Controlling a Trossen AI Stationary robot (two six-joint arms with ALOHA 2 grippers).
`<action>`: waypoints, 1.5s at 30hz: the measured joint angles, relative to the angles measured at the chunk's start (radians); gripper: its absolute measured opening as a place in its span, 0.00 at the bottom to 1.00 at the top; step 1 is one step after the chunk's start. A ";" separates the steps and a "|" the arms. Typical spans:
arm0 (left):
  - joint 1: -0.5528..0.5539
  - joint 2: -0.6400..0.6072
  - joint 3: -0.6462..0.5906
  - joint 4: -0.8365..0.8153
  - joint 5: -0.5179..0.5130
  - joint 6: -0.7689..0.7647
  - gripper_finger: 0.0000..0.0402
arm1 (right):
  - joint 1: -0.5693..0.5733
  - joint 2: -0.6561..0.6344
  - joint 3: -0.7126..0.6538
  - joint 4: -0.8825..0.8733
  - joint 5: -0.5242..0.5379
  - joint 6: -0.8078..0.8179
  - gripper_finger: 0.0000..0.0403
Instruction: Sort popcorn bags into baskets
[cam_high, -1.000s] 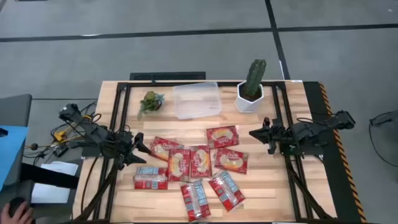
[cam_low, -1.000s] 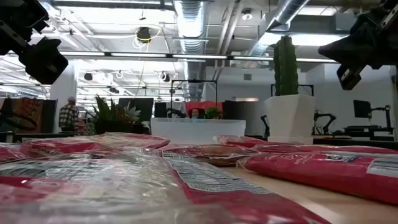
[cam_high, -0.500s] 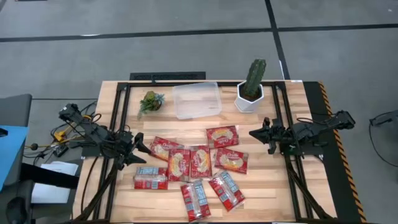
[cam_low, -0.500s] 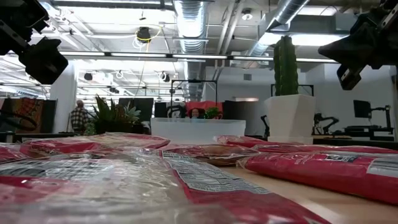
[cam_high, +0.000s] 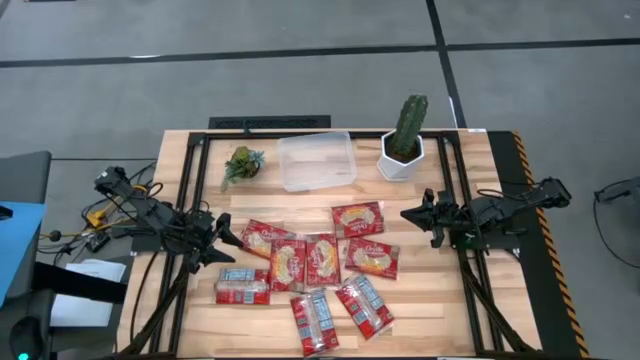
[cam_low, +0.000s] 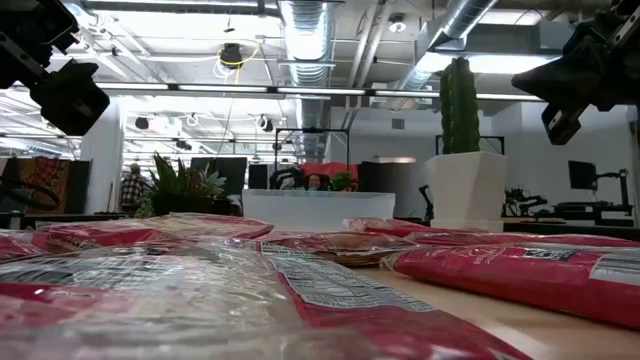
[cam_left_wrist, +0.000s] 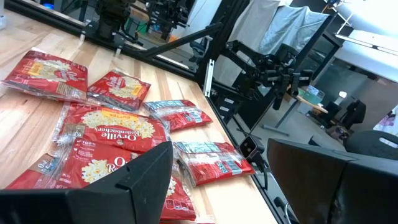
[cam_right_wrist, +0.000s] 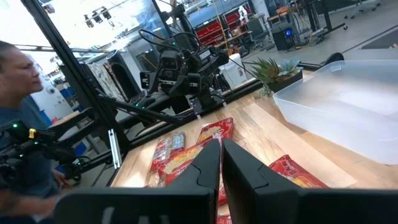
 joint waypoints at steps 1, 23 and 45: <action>0.000 0.000 0.000 0.000 0.000 0.000 0.62 | 0.000 0.000 0.000 0.000 0.000 0.000 0.10; 0.000 0.000 0.000 0.000 0.000 0.000 0.62 | 0.000 0.000 0.000 0.000 0.000 0.000 0.10; 0.000 0.000 0.000 0.151 -0.683 -0.277 0.62 | 0.000 -0.001 0.000 0.151 0.031 -0.448 0.10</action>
